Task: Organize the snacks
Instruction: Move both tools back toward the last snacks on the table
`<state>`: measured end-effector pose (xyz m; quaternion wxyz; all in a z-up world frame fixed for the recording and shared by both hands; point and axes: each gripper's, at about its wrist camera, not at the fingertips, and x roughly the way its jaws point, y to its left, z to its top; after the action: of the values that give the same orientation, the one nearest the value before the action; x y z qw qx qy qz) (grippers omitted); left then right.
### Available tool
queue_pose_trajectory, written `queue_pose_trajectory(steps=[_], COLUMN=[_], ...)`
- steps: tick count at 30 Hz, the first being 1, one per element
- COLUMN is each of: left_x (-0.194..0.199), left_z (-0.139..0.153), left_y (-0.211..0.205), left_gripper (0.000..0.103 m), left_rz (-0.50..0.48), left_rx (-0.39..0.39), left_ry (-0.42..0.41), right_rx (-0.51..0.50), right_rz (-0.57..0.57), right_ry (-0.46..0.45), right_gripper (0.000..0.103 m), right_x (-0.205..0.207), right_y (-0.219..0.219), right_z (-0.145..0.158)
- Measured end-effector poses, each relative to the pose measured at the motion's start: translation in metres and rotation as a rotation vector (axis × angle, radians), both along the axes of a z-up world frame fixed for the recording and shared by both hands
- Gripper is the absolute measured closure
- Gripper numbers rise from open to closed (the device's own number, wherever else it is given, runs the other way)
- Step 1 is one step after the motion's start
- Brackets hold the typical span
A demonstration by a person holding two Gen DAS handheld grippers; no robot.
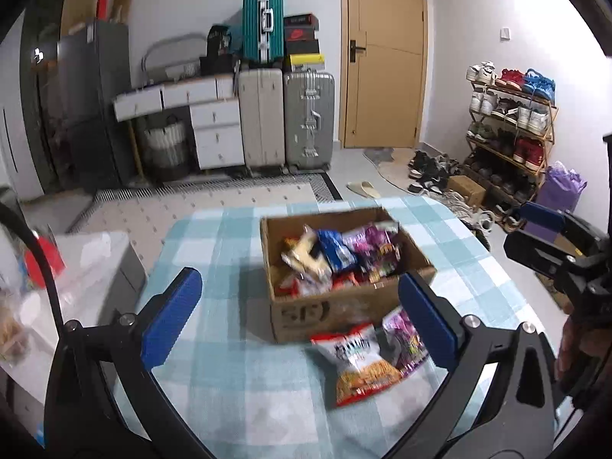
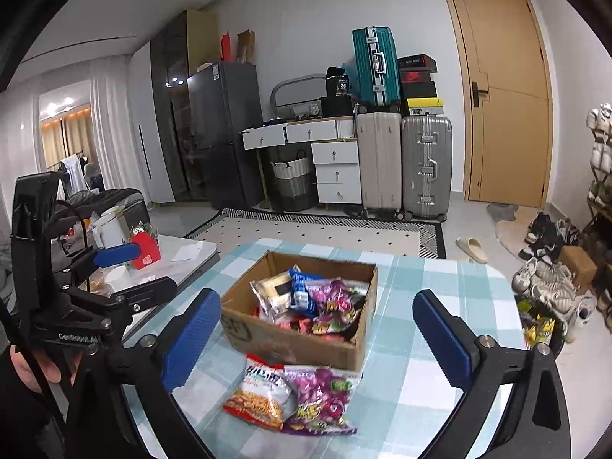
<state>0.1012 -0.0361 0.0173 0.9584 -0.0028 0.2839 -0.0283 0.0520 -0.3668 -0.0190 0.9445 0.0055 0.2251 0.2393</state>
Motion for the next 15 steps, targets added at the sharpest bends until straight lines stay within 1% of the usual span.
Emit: queue_pose_trajectory(steps=[2, 6, 8, 11, 15], left_x=[-0.004, -0.012, -0.014, -0.012, -0.006], left_z=[-0.012, -0.035, -0.047, -0.069, -0.099], left_y=[0.005, 0.010, 0.012, 0.011, 0.006], left_gripper=[0.000, 0.000, 0.000, 0.000, 0.000], left_rz=[0.006, 0.027, 0.036, 0.041, 0.045], left_rx=[-0.020, -0.014, -0.031, -0.056, -0.058], left_ry=[0.017, 0.028, 0.024, 0.047, 0.079], right_rx=[0.013, 0.042, 0.043, 0.043, 0.035], right_rz=[-0.009, -0.012, -0.014, -0.023, -0.028], right_ry=[0.010, 0.061, 0.080, 0.118, 0.189], right_gripper=[0.000, 0.000, 0.000, 0.000, 0.000], right_x=[-0.004, -0.008, -0.006, -0.001, 0.012], right_y=[-0.004, -0.011, -0.011, -0.012, -0.010], right_z=[-0.008, -0.031, -0.044, -0.065, -0.097])
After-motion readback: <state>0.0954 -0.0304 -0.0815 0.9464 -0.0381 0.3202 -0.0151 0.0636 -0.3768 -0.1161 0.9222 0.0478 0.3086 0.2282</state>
